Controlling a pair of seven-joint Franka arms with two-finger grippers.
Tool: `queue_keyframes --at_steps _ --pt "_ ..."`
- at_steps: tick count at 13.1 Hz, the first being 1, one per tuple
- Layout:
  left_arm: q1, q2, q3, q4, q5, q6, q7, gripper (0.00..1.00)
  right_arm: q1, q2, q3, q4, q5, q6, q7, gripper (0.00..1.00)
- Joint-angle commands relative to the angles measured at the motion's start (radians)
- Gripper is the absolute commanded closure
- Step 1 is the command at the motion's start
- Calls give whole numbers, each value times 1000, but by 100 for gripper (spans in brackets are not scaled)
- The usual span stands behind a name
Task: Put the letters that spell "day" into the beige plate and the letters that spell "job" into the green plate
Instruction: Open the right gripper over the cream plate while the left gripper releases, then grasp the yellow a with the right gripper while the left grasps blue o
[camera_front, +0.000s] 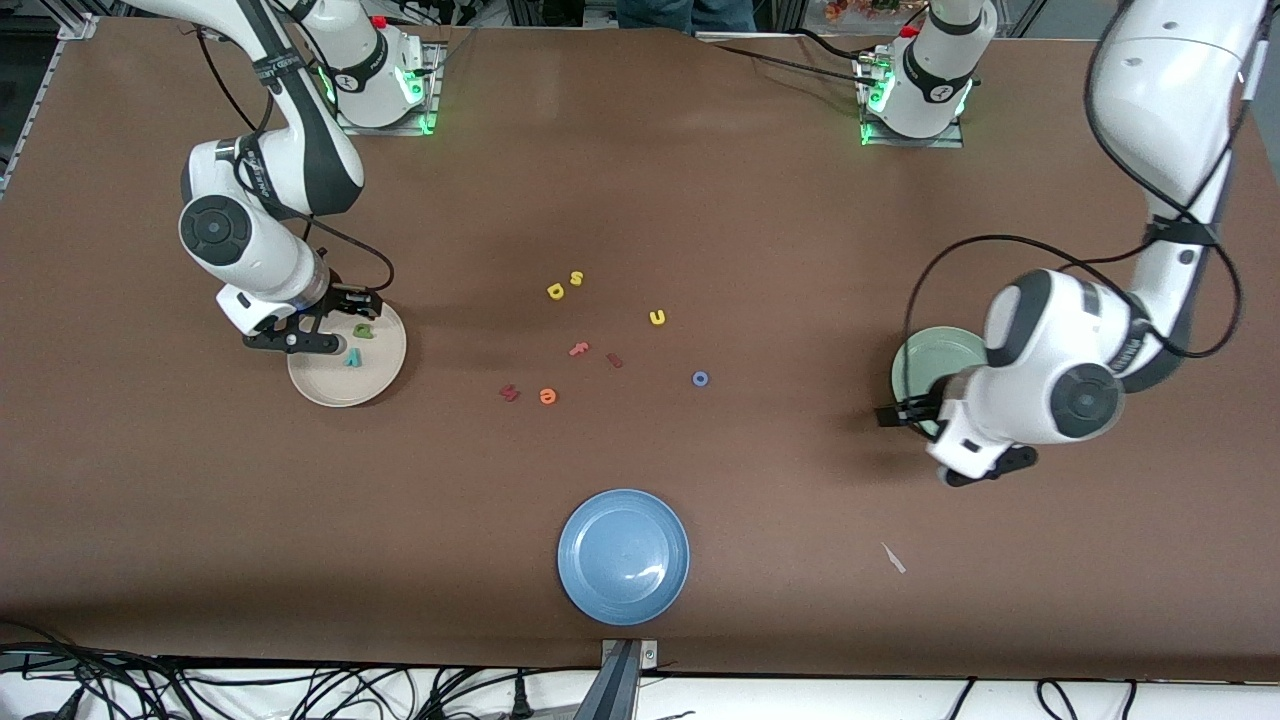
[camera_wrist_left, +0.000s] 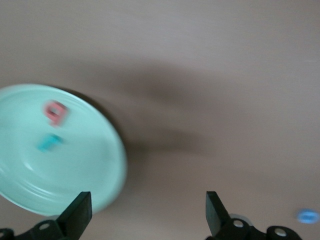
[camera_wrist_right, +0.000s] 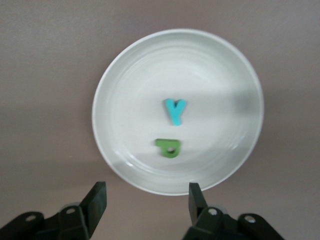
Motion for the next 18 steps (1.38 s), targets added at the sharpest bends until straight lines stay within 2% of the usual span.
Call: queue_keyframes --at_steps 1,3,6,8,10,13,15,18 --pt "-71 8 11 36 -96 -8 -111 0 4 27 69 -8 72 35 61 21" --pt "-141 33 12 36 -136 11 -192 0 4 36 132 -8 72 40 175 21" --pt "-264 99 18 34 -126 166 -369 0 5 50 234 -8 68 58 342 18" --pt "-307 134 21 34 -124 269 -427 0 10 61 305 -8 62 81 459 17" --pt "-335 169 28 34 -123 306 -464 0 19 96 354 -8 37 133 580 17" --pt "-442 197 129 34 -126 308 -480 0 82 133 370 -8 -56 187 752 17" --pt "-454 202 133 34 -133 308 -486 9 97 170 376 -8 -113 220 836 17" --pt "-461 215 133 36 -133 352 -503 11 145 233 376 -8 -242 296 1011 17"
